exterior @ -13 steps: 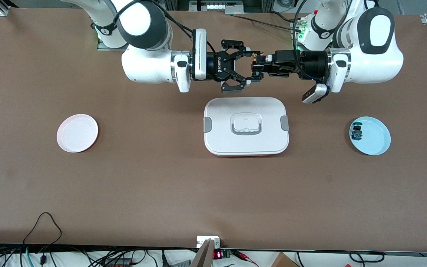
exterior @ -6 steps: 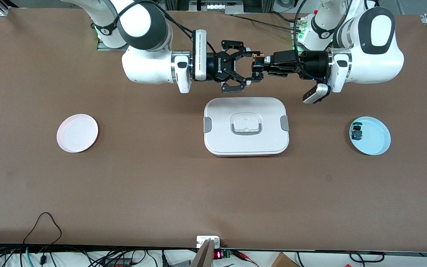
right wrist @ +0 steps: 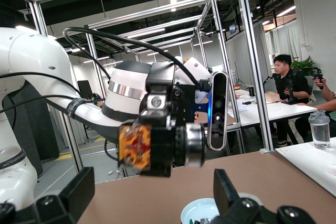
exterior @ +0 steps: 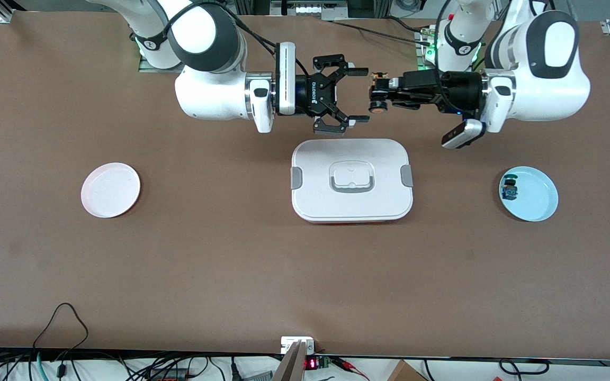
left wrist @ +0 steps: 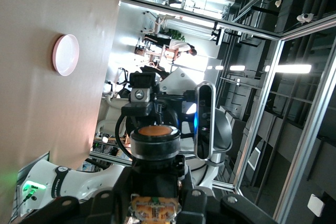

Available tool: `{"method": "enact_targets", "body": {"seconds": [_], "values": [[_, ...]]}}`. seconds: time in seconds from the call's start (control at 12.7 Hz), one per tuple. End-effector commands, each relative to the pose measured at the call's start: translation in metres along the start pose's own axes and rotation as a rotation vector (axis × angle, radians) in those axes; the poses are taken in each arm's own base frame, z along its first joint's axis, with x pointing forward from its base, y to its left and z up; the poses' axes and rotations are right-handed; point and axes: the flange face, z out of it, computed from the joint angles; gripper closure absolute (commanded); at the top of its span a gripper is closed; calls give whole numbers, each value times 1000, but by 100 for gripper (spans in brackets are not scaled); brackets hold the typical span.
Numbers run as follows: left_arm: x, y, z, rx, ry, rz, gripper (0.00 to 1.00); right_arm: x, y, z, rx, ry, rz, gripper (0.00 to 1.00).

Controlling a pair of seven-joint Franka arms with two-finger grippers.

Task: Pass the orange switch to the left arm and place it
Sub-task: 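Open the right gripper while the left gripper pulls the switch away, then lower the switch onto the blue plate with the left gripper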

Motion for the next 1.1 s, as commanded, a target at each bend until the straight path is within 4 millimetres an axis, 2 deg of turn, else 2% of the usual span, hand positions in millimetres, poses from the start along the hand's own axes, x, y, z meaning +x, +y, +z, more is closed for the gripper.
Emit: {"method": "enact_targets", "body": {"seconds": [0.0, 0.08, 0.16, 0.31, 0.47, 0.55, 0.63, 0.79, 0.86, 1.02], "values": [[-1, 9, -37, 56, -34, 39, 100, 8, -2, -12, 5, 28, -15, 0], [1, 11, -61, 175, -59, 62, 100, 12, 4, -23, -2, 34, -10, 0], [3, 3, -79, 268, -81, 62, 100, 17, 8, -32, 13, 48, -12, 0], [6, -17, -136, 430, -57, 22, 100, 10, 20, -53, 56, 69, 1, 0], [6, -29, -189, 754, -71, 4, 100, 8, 35, -82, 75, 45, -19, 0], [9, -42, -206, 897, -85, -7, 100, 12, 43, -99, 81, 25, -41, 0], [17, -63, -238, 1059, -82, -23, 100, 10, 50, -114, 90, 7, -48, 0], [38, -120, -297, 1230, -100, -65, 100, 2, 60, -141, 104, -49, -45, 0], [44, -143, -333, 1310, -105, -71, 100, -1, 65, -154, 111, -90, -21, 0], [62, -189, -366, 1483, -164, -57, 100, 6, 69, -178, 105, -163, 18, 0]]}}
